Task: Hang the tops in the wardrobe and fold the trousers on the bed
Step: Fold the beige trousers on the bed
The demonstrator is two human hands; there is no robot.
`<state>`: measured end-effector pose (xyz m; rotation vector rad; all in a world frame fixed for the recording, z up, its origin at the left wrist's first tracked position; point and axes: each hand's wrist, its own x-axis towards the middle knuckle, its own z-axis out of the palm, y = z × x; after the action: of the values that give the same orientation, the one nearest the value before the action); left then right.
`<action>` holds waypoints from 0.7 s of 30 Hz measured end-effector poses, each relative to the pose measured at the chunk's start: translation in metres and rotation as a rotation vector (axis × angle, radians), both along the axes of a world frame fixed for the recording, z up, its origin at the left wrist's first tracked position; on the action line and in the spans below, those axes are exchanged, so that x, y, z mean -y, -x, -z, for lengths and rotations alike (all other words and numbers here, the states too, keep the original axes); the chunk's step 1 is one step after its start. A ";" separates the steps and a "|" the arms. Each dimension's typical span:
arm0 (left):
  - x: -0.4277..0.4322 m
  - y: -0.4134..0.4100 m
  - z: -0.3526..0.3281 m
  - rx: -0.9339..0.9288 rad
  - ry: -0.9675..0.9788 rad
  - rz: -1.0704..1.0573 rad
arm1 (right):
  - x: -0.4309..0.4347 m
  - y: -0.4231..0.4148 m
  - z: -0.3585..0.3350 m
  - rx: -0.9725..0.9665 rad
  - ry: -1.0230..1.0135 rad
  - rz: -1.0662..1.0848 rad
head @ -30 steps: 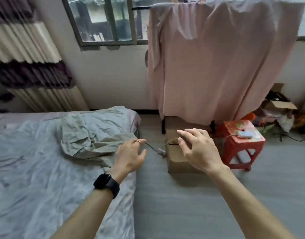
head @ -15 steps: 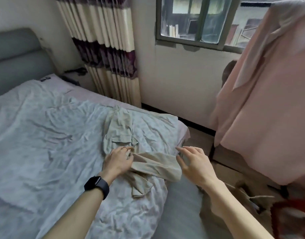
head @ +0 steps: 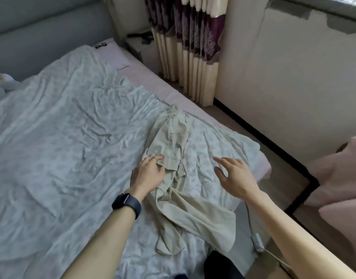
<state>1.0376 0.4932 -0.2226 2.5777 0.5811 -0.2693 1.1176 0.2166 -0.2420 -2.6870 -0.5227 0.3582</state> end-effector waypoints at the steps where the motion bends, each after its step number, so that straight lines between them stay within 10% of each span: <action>1: 0.000 -0.011 0.003 -0.022 0.010 -0.017 | -0.003 -0.015 0.002 -0.021 0.013 -0.012; 21: -0.070 -0.239 0.120 -0.290 -0.087 0.015 | -0.100 -0.255 0.181 -0.352 0.193 -0.149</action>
<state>1.2763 0.5630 -0.3422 2.6467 0.6892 -0.6438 1.3725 0.3162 -0.4230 -2.6816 -0.6064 0.9463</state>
